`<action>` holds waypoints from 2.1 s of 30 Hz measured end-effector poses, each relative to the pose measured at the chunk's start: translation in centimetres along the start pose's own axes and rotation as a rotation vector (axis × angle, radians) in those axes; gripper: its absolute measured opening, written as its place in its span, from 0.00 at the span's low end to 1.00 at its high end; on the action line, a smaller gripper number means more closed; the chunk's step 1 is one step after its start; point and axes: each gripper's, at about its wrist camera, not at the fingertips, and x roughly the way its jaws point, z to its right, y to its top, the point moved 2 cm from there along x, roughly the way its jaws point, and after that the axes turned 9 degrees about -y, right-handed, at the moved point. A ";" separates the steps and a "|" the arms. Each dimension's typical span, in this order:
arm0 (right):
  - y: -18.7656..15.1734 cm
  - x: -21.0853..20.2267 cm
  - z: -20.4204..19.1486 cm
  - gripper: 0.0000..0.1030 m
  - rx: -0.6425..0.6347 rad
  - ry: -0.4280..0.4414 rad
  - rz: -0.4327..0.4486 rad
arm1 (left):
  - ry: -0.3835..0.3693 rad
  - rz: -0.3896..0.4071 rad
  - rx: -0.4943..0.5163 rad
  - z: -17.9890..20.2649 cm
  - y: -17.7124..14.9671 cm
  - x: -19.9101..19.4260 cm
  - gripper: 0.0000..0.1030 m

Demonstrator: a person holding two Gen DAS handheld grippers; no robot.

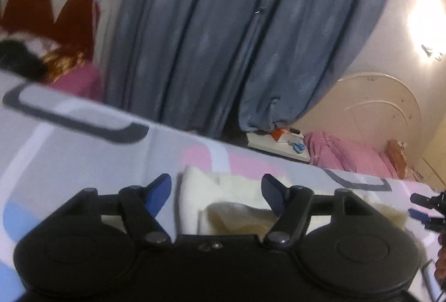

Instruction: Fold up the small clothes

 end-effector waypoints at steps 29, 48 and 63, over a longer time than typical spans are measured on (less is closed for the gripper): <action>-5.1 2.2 -6.2 0.38 -0.488 -0.125 -0.054 | 0.012 -0.176 0.316 4.0 -0.8 4.0 0.44; -4.6 2.5 -6.4 0.01 -0.543 -0.171 0.043 | 0.092 -0.126 0.310 4.8 -0.8 5.9 0.07; -11.5 2.3 -13.8 0.30 -0.688 -0.042 -0.110 | -0.074 -0.212 0.341 12.3 -5.9 4.7 0.72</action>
